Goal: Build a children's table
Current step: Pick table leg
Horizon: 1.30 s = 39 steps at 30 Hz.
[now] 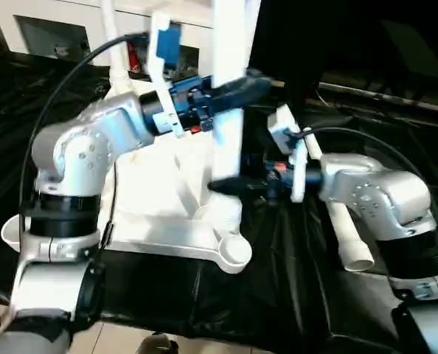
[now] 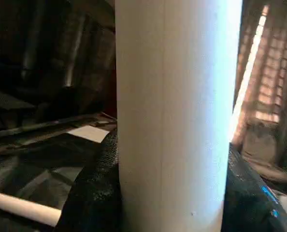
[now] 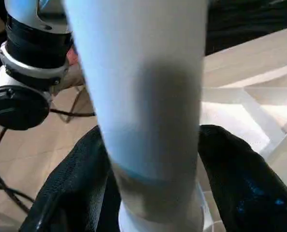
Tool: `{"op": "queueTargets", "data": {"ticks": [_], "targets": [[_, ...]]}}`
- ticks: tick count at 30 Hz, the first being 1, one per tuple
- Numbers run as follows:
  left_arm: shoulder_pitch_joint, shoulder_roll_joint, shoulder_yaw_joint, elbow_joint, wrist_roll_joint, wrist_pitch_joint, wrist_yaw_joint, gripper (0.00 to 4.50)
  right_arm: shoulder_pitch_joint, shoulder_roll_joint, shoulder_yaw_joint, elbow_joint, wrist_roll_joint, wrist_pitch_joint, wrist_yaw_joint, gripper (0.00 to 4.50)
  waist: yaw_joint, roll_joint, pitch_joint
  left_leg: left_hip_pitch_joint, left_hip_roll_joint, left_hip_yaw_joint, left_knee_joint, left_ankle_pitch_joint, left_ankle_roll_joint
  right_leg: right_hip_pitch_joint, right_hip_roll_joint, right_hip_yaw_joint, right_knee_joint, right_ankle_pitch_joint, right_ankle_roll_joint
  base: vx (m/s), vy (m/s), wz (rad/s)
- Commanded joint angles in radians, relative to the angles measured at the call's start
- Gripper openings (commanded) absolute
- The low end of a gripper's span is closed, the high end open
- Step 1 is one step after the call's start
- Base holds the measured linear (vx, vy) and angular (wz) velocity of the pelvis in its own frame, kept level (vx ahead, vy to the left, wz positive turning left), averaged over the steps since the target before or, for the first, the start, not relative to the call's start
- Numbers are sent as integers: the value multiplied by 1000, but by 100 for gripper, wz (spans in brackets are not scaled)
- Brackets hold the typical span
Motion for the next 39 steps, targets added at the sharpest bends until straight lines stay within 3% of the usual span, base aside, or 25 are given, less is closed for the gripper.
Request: {"op": "queueTargets", "data": {"ticks": [1,19,25,26,32,39], "targets": [[-28,-4,-17,-12,4,-8,-6,177,-23,-10,4,10,-5,0,3,299,1,7,-77,42,59,-20,-69,-136,-61,27,-93,41,-67,-17,-200,0,0,0],[-39,-22,-6,13,16,-22,-6,177,-2,0,30,-1,-11,-24,34,299,3,6,-78,42,60,-21,-68,-144,-64,28,-95,41,-68,-32,-201,0,0,0],[-37,-19,-14,6,17,-19,-15,177,-8,14,23,15,-19,-39,18,299,2,10,-77,43,60,-21,-69,-150,-66,26,-94,41,-67,-25,-207,0,0,0],[-37,-19,-14,6,16,-17,-14,177,-8,15,22,15,-18,-40,17,271,2,10,-78,44,60,-21,-69,-153,-67,26,-95,41,-68,-26,-207,0,0,0],[-36,-20,-12,11,20,-19,-12,177,-4,18,18,15,-16,-41,15,221,2,11,-78,43,60,-22,-69,-155,-70,28,-94,41,-67,-22,-207,0,0,0],[-39,-22,-5,17,20,-22,-6,177,-4,15,21,20,-20,-50,16,199,3,11,-78,44,60,-22,-70,-157,-72,27,-94,40,-66,-26,-205,0,0,0]]}}
